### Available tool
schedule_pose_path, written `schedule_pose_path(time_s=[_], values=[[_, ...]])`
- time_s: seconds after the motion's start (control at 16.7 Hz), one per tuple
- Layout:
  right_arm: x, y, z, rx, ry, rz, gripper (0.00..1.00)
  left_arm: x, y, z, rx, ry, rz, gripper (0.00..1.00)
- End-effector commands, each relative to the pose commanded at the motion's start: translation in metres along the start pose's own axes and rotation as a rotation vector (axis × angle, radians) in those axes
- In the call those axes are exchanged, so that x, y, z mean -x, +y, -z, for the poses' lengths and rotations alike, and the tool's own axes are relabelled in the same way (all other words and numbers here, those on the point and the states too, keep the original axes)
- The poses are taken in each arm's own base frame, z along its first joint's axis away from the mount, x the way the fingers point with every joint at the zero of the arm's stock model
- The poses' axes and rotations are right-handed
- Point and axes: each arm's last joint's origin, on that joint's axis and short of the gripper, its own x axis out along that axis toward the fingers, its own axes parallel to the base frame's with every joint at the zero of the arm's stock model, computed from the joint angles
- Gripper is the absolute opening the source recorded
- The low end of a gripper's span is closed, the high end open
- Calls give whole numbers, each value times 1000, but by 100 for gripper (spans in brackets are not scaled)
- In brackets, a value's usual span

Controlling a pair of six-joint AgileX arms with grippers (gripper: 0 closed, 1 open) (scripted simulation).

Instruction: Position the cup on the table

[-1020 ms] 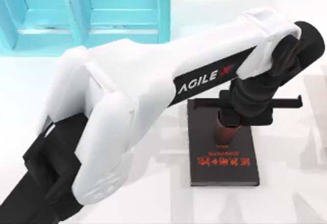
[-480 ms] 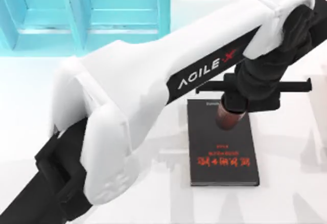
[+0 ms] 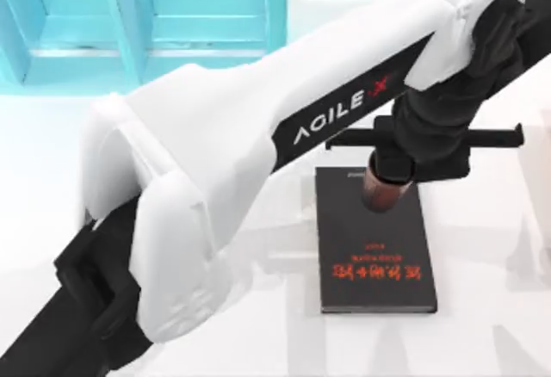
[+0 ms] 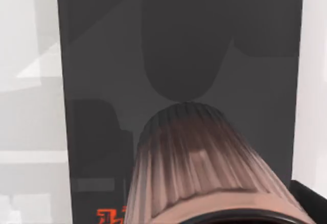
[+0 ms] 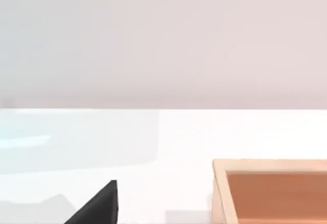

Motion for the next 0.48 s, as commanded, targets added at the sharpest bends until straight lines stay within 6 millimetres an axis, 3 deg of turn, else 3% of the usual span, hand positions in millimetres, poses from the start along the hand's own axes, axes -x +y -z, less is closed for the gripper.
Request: schedule_pose_path(time_s=[0.24, 0.48], values=[[0, 0, 0, 0, 0, 0, 100, 13, 47, -30, -2, 25, 12, 0], [0, 0, 0, 0, 0, 0, 100, 14, 129, -54, 1, 106, 1, 0]])
